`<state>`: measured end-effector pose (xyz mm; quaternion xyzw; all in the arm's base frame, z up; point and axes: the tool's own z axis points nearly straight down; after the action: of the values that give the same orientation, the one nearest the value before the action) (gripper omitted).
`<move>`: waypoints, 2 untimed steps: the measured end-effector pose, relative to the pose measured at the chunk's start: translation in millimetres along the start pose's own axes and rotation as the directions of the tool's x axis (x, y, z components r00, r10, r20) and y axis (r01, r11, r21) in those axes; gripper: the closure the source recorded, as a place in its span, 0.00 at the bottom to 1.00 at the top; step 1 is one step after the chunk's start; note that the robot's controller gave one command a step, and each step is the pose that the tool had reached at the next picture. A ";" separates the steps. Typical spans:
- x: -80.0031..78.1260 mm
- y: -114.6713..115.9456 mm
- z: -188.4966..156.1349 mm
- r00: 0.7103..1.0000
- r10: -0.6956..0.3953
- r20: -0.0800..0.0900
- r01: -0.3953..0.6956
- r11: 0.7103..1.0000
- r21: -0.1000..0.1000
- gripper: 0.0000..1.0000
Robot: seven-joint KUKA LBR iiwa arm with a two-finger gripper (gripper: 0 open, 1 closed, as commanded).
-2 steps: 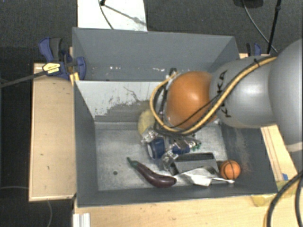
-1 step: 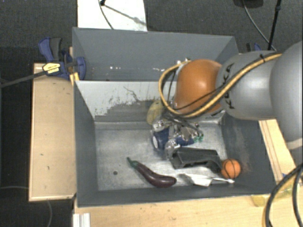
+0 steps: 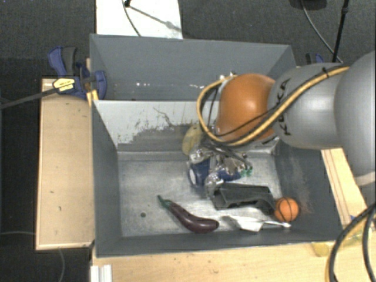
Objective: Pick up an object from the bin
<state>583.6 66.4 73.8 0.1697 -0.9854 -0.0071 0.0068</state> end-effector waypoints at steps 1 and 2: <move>6.9 -3.5 -46.2 1.000 0.007 0.001 -0.007 1.000 0.010 1.00; 5.2 -5.5 -104.1 1.000 0.014 0.012 -0.015 1.000 0.016 1.00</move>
Offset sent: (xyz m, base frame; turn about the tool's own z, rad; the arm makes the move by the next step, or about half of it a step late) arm -0.0002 -0.0015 0.0503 -0.0060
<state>582.1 58.2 177.8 0.1626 -0.9867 -0.0003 -0.0004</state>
